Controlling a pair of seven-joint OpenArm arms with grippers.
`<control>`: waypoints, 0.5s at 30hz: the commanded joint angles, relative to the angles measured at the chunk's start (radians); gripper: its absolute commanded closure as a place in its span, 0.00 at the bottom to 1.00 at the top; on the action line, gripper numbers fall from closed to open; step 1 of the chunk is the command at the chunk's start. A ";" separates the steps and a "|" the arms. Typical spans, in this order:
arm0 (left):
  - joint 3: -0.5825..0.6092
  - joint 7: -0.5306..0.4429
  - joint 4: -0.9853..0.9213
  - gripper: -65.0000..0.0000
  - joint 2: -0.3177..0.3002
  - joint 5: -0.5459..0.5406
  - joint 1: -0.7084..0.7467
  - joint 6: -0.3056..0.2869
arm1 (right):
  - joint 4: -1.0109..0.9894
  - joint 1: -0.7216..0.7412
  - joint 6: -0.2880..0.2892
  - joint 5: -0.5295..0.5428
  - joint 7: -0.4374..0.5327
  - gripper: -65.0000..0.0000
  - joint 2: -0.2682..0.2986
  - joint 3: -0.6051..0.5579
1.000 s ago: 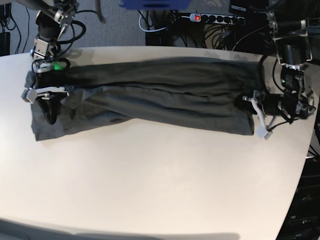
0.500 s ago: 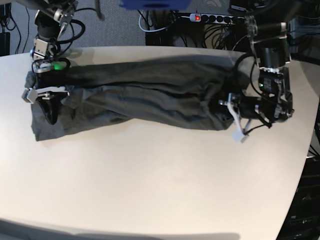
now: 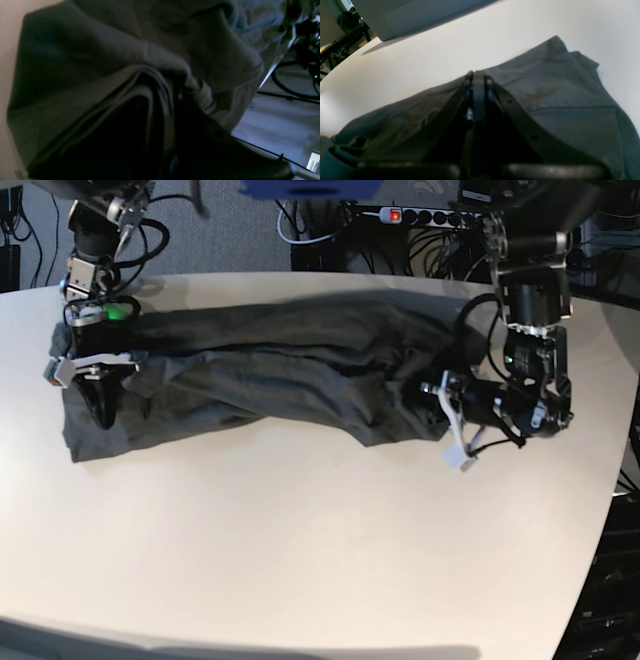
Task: Fold the T-shirt properly
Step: 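Grasp the end of the grey strip with the left gripper, then lift the held strip end and drag it toward the right gripper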
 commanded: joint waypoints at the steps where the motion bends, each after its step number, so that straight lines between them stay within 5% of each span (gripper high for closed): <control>1: -0.001 0.024 0.006 0.96 -0.025 0.048 -0.014 0.005 | -0.044 -0.032 -0.028 -0.125 -0.220 0.99 -0.027 -0.015; 10: 0.073 0.024 0.175 0.96 -0.162 -0.128 -0.026 0.005 | -0.044 -0.031 -0.028 -0.125 -0.220 0.99 -0.027 -0.015; 15: 0.099 0.024 0.246 0.96 -0.186 -0.173 -0.031 0.005 | -0.044 -0.031 -0.028 -0.125 -0.220 0.99 -0.027 -0.015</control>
